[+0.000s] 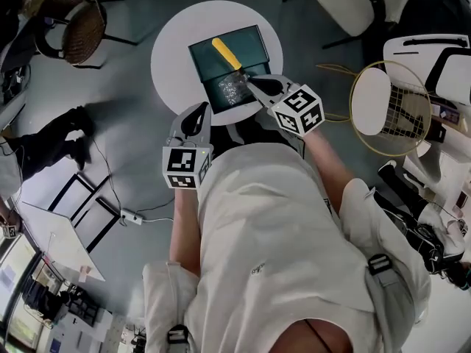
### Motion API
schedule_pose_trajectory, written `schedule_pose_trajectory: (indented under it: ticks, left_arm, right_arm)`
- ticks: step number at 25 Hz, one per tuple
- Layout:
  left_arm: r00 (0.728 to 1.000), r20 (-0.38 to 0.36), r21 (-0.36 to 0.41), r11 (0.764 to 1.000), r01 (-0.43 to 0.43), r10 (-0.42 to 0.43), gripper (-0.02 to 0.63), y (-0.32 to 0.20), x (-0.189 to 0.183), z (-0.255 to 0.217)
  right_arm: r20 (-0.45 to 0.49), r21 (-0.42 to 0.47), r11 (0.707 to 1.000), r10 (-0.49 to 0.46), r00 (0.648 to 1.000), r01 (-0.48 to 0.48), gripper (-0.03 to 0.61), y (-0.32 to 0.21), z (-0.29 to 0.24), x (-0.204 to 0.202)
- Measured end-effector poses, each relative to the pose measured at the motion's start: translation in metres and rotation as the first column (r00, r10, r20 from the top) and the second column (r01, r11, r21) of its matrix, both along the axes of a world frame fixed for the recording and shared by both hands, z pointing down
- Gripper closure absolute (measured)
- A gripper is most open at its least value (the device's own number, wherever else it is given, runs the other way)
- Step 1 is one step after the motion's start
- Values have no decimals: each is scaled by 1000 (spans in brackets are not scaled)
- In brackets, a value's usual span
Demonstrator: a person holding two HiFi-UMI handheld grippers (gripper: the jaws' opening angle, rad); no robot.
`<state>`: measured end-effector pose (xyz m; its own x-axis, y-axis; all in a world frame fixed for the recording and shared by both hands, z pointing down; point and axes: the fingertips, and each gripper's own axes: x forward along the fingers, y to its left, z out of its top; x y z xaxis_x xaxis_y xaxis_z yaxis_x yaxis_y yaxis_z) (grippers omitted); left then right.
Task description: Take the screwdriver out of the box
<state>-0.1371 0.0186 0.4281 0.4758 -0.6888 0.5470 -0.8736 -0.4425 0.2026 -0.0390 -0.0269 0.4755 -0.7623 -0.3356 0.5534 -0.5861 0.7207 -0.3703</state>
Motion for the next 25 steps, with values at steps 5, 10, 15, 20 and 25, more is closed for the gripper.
schedule_pose_trajectory:
  ticks: [5,10,15,20,25]
  left_arm:
    - [998,-51,45,998,33,-30,604,-8,1,-23]
    - [996,-80,82,996,38,-32,604,-11,10,-38]
    - [993,-117,115,993,29,-16,604,-11,10,-51]
    - [979,-202,138,988,68,-39,604,-13,11,-79]
    - [970,-242,180,980,83,-37,604,-16,13,-101]
  right_arm:
    - [178,-19,999,44,983,-41,560,-5,-48,3]
    - [344,-69,996,72,936,-51,560,-4,-88,10]
    - [461,-81,995,92,883,-61,558,-2,-124,11]
    - [527,-22,997,74,847,-74,558,-5,-164,19]
    - [536,53,995,46,843,-88,558,-5,-186,23]
